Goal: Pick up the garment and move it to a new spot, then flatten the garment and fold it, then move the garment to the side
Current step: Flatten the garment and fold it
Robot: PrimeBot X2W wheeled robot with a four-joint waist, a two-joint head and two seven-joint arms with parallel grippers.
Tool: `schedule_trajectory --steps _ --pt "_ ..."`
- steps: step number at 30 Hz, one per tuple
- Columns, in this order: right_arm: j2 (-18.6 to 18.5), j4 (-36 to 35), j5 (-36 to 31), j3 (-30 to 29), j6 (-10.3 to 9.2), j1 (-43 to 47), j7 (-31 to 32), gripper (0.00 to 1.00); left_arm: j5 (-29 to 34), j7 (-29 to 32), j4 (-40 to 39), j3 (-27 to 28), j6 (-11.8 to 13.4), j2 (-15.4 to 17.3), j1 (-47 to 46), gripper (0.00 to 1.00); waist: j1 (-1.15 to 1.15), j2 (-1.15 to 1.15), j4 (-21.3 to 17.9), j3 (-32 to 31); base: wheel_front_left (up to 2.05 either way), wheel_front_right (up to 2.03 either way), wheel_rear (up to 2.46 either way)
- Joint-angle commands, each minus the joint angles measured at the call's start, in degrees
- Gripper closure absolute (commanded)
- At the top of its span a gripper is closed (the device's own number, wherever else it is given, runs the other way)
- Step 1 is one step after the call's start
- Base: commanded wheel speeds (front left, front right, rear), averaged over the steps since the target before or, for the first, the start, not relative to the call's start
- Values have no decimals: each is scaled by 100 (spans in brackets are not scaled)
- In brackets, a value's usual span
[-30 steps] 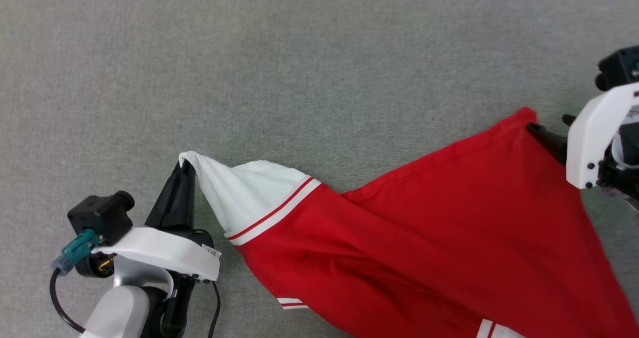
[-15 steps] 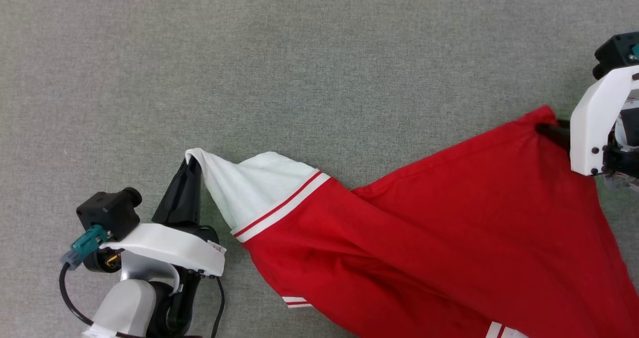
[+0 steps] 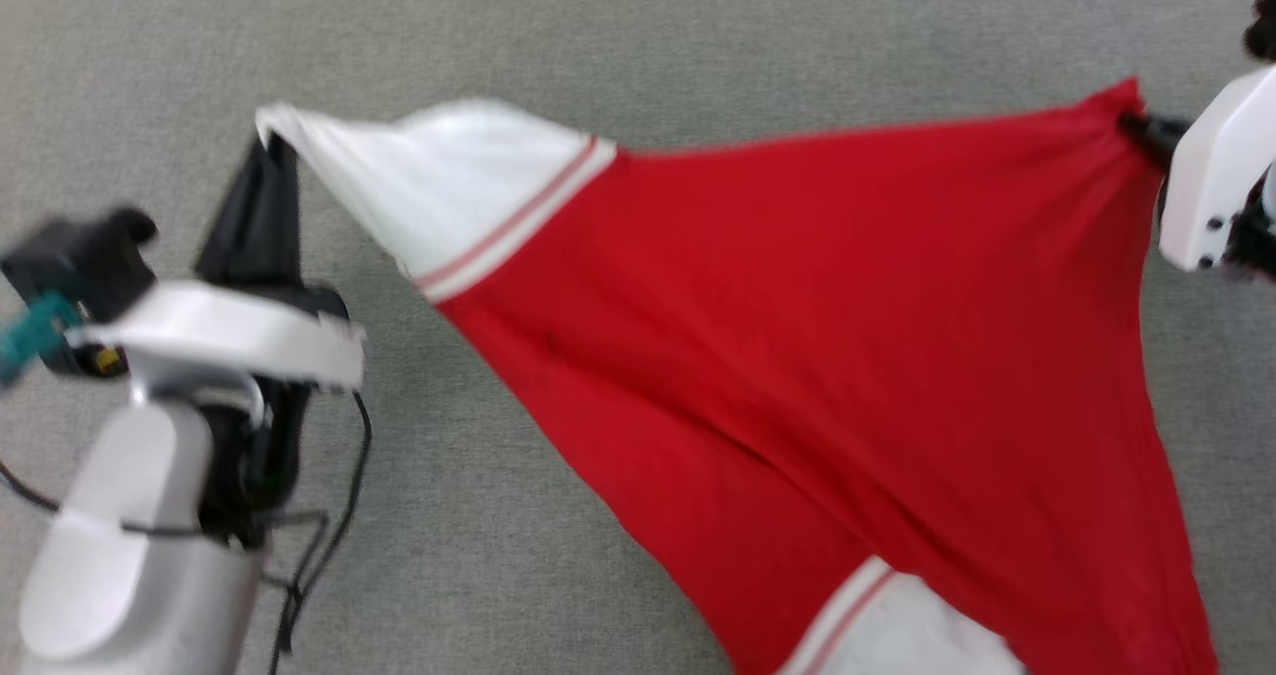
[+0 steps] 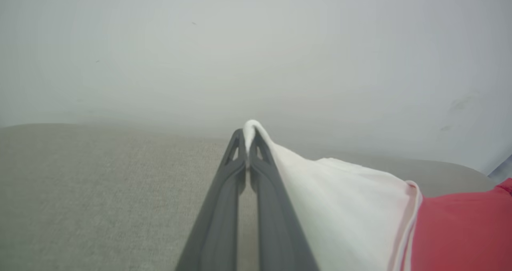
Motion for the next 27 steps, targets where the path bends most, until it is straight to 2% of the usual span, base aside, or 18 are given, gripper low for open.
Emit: schedule_trajectory --steps 1,8,15,21,27 --pt "45 34 -90 -86 -4 -175 -120 100 -11 49 66 52 -11 39 -265 100 -1 0 -80 -56 0 0 0" --pt "235 261 -617 -705 -4 -962 -787 100 -7 302 890 61 -186 56 -2057 100 -1 0 -185 42 0 0 0" --pt "406 324 -1128 -1132 -5 -1964 -1399 100 116 300 1958 103 -252 69 -3888 100 -1 0 -289 358 0 0 0" --pt "504 355 -1506 -1374 -7 -2925 -1873 100 323 264 2670 60 -322 176 -5270 100 -1 0 -343 647 0 0 0" --pt "625 505 -1745 -1352 -7 -3859 -2173 100 403 263 3199 63 -392 247 -6390 100 -1 0 -379 941 0 0 0"
